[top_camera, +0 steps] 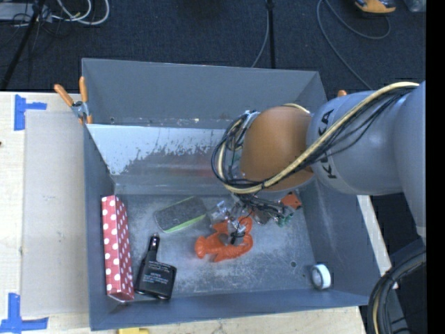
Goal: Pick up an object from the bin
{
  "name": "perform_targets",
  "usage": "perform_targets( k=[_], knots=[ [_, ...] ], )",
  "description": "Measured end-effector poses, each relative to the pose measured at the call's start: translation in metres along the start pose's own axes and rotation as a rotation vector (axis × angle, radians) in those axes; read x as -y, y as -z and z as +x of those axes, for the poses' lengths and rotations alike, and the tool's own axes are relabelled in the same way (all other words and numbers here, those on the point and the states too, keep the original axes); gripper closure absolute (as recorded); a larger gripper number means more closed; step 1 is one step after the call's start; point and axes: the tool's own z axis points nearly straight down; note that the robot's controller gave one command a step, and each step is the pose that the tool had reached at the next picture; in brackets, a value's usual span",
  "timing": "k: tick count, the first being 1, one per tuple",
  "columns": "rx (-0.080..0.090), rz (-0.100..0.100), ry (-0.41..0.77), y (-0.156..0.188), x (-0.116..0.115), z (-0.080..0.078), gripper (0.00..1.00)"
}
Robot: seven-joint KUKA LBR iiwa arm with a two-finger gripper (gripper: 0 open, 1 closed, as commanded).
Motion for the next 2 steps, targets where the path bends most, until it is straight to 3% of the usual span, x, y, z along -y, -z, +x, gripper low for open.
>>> perform_targets(
  k=[1, 2],
  knots=[
    [0.000, 0.000, 0.000, 0.000, 0.000, 0.000, 1.00],
    [0.005, 0.001, -0.025, 0.169, -0.003, -0.005, 1.00]
  ],
)
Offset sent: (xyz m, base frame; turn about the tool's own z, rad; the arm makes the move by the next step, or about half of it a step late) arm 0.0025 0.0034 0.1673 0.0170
